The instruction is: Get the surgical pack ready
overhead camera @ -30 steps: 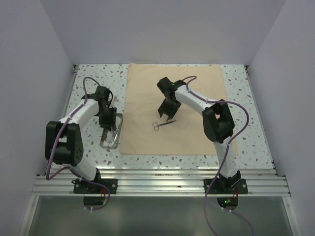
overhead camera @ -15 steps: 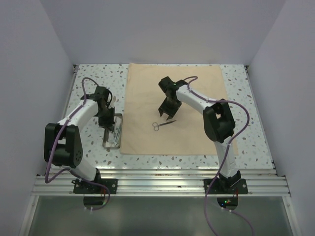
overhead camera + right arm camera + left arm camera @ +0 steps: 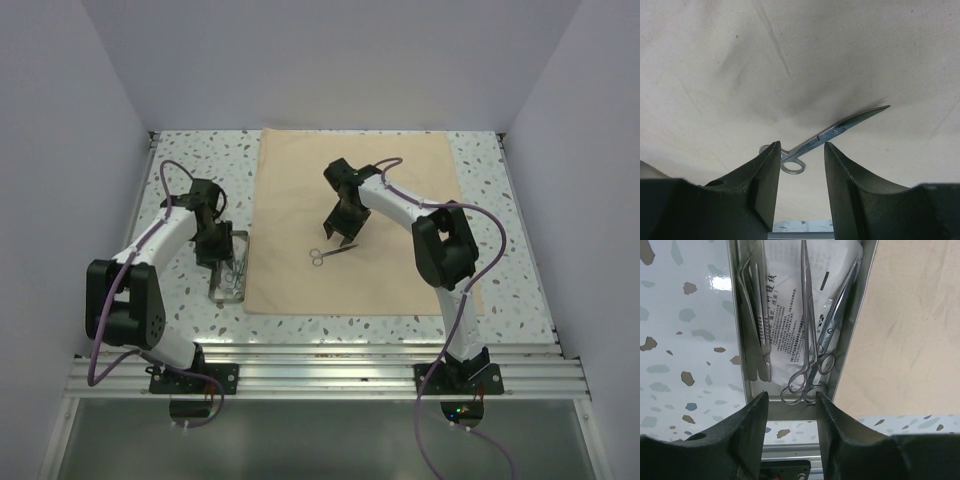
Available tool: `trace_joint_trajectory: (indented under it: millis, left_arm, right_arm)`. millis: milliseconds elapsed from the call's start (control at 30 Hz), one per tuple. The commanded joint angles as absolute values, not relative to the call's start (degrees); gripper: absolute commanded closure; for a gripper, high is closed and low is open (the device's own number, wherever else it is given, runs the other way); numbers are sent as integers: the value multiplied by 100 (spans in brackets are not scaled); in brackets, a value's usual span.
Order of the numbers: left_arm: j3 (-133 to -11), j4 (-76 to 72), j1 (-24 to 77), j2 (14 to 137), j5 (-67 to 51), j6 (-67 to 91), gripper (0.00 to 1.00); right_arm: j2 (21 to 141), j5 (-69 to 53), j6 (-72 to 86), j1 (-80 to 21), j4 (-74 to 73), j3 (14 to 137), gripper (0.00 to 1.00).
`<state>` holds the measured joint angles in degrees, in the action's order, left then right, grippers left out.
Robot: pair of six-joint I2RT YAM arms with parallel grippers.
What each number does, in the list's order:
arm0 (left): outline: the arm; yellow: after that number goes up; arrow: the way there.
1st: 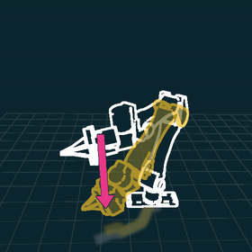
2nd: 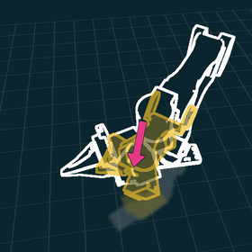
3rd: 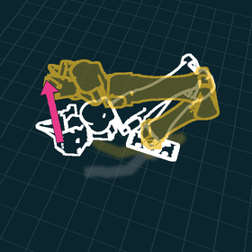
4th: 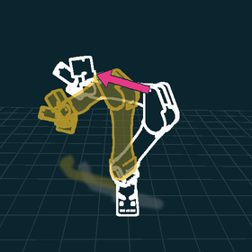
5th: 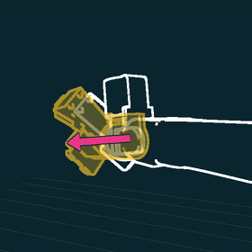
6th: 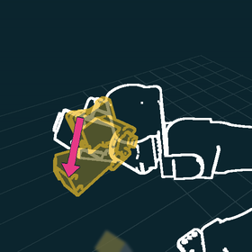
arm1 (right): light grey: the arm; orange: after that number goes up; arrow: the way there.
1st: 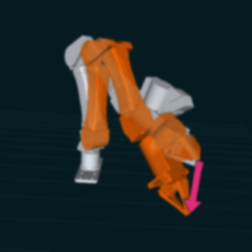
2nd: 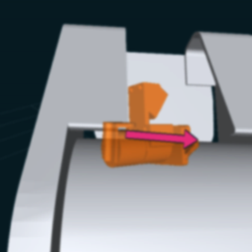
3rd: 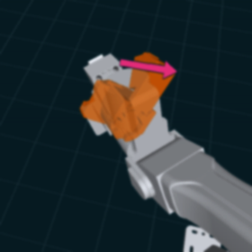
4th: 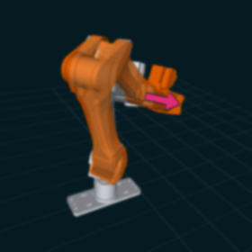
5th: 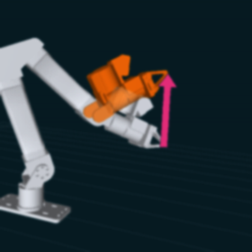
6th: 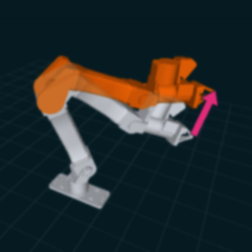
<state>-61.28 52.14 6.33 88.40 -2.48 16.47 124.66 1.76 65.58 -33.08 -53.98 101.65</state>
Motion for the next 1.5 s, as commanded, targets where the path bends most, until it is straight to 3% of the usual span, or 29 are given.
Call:
trace_joint_trajectory:
  millis: [0,733,1100,1233,1467]
  left_arm:
    - [-6336,5344,554,8569,-17,1942,53]
    - [-6680,4887,554,8499,-1081,1714,59]
    - [-6732,4887,562,8561,-1292,1661,59]
    - [-6767,4904,562,8578,-1310,1653,59]
    - [-6750,4843,562,8587,-1380,1687,60]
  right_arm:
    - [12217,255,6574,-3287,-5387,10248,56]
    - [12454,1626,7770,-3278,-6494,10476,56]
    - [12559,1757,7638,-3155,-5986,9985,60]
    - [12709,1635,7594,-3085,-5941,9976,63]
    - [12735,1617,7567,-3076,-5924,10037,77]
